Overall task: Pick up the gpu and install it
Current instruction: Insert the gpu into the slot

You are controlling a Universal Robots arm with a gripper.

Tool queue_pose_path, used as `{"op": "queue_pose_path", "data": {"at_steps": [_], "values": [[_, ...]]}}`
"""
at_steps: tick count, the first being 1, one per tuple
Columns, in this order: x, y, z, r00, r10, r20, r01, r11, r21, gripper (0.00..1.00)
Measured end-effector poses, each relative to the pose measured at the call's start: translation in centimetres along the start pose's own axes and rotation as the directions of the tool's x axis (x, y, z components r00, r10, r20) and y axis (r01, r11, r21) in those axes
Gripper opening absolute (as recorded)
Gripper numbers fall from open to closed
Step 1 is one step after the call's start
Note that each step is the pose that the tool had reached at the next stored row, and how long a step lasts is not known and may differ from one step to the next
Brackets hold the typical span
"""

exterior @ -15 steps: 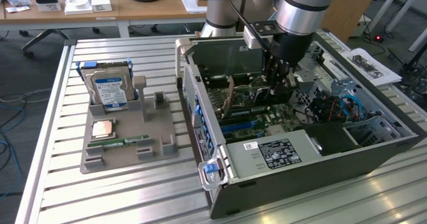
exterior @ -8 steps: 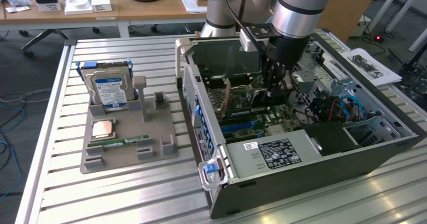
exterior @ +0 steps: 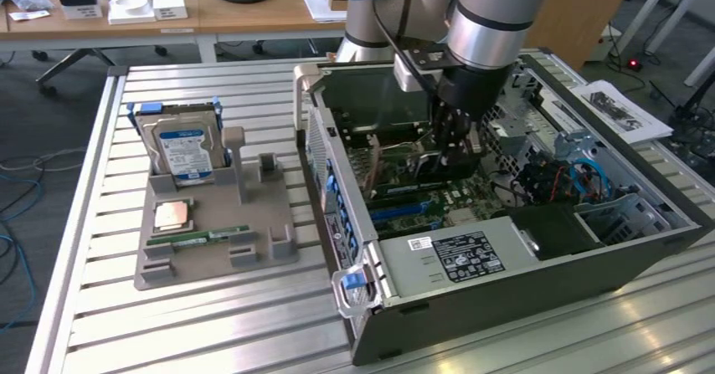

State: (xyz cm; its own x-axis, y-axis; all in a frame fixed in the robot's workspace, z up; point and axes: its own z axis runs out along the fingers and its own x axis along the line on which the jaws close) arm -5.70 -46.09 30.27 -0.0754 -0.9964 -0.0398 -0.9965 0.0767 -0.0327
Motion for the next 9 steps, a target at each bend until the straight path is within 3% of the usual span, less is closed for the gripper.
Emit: {"op": "queue_pose_path", "data": {"at_steps": [9], "values": [[0.11,0.45,0.53,1.0000,-0.003,0.0001,0.003,1.0000,0.0002,0.27]]}}
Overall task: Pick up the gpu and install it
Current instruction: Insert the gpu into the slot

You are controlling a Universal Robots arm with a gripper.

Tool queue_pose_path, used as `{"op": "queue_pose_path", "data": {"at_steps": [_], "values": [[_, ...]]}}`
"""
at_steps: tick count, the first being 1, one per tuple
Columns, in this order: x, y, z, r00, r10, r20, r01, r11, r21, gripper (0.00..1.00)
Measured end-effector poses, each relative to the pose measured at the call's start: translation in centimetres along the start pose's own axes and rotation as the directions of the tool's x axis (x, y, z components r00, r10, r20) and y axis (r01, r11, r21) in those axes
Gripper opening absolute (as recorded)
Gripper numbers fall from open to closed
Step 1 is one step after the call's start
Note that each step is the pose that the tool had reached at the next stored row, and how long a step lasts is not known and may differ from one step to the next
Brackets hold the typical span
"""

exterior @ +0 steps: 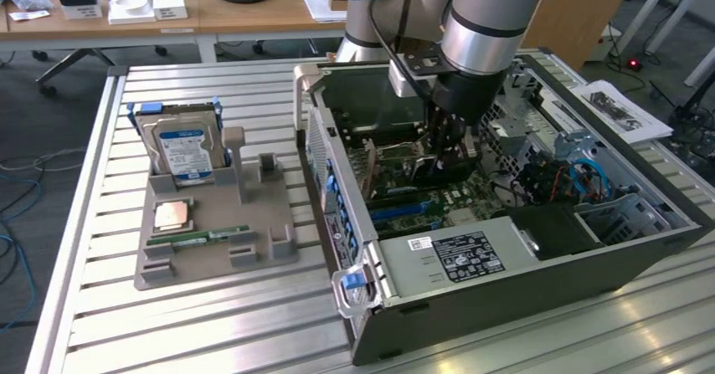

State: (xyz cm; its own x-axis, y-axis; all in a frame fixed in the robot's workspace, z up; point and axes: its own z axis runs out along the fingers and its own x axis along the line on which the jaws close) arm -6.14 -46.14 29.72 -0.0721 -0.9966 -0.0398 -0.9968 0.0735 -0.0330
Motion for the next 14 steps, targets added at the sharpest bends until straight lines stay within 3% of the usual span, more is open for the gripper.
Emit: {"op": "queue_pose_path", "data": {"at_steps": [14], "values": [[0.31,0.38,0.73,1.0000,-0.009,0.0004,0.009,1.0000,-0.0004,0.27]]}}
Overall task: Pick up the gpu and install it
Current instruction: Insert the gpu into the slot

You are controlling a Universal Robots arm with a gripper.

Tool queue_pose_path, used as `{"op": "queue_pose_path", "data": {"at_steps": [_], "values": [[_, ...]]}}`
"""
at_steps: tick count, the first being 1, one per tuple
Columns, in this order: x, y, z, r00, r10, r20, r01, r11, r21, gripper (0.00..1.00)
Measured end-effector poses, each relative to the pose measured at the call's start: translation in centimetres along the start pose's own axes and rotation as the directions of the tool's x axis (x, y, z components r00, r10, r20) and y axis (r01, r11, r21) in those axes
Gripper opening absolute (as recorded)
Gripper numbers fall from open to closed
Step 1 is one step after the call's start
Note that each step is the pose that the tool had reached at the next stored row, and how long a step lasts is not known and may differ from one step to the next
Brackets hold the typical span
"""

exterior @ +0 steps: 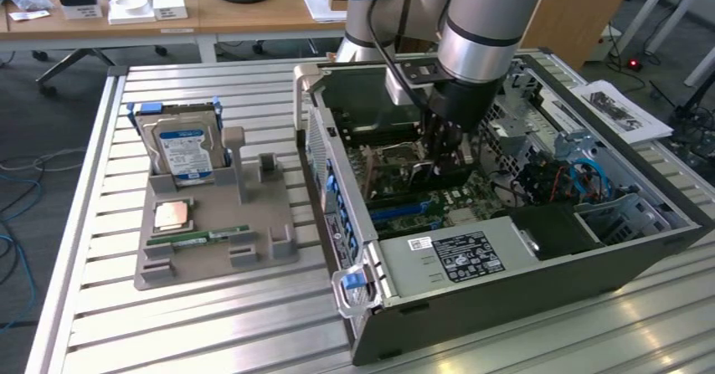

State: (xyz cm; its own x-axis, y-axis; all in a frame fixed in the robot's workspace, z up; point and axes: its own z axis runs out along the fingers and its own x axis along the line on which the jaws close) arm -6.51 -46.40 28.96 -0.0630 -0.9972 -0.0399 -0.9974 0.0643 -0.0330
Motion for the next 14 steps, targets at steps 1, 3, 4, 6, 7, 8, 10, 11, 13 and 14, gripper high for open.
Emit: {"op": "queue_pose_path", "data": {"at_steps": [1,3,4,6,7,8,10,11,13,14], "values": [[0.00,0.03,0.06,1.0000,0.000,0.0001,0.000,1.0000,0.0000,0.27],[0.01,0.09,0.19,1.0000,-0.001,0.0000,0.001,1.0000,-0.0001,0.27],[0.02,0.12,0.27,1.0000,-0.002,0.0001,0.002,1.0000,-0.0001,0.27],[0.03,0.18,0.45,1.0000,-0.003,0.0001,0.003,1.0000,-0.0001,0.27],[0.03,0.20,0.54,1.0000,-0.004,0.0002,0.004,1.0000,-0.0001,0.27],[0.04,0.22,0.63,1.0000,-0.004,0.0002,0.004,1.0000,-0.0001,0.27],[0.05,0.25,0.81,1.0000,-0.005,0.0003,0.005,1.0000,-0.0002,0.27],[0.05,0.27,0.89,1.0000,-0.005,0.0002,0.005,1.0000,-0.0002,0.27],[0.06,0.33,1.00,1.0000,-0.006,0.0002,0.006,1.0000,-0.0002,0.27],[0.07,0.38,1.04,1.0000,-0.006,0.0001,0.006,1.0000,-0.0003,0.27]]}}
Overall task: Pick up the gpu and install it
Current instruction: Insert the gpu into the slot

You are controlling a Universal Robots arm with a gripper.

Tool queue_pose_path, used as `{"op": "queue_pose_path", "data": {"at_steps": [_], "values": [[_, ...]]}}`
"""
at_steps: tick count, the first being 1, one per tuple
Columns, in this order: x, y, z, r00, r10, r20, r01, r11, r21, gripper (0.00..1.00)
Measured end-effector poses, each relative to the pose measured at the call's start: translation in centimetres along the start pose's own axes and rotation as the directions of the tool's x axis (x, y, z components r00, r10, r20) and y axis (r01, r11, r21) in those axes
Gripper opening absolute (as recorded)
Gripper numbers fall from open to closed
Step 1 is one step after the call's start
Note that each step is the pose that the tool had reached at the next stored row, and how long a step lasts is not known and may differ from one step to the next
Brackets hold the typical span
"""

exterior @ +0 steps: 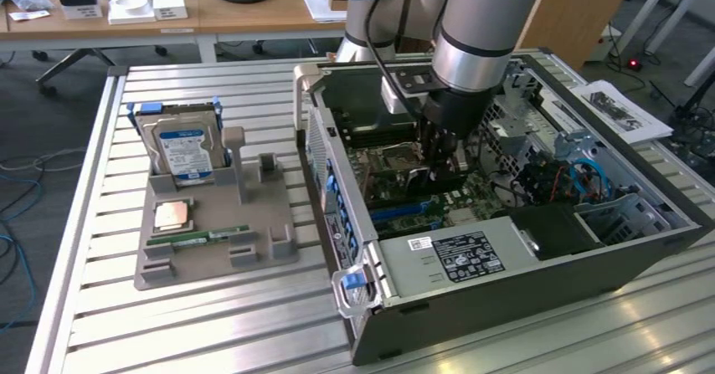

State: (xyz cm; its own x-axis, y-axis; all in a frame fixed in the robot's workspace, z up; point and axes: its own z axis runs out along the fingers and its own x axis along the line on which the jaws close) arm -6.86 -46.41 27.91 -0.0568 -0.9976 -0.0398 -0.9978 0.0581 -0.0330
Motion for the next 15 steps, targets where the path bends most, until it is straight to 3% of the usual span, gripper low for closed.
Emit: {"op": "queue_pose_path", "data": {"at_steps": [15], "values": [[0.07,0.66,0.64,1.0000,-0.003,0.0002,0.003,1.0000,-0.0001,0.27]]}}
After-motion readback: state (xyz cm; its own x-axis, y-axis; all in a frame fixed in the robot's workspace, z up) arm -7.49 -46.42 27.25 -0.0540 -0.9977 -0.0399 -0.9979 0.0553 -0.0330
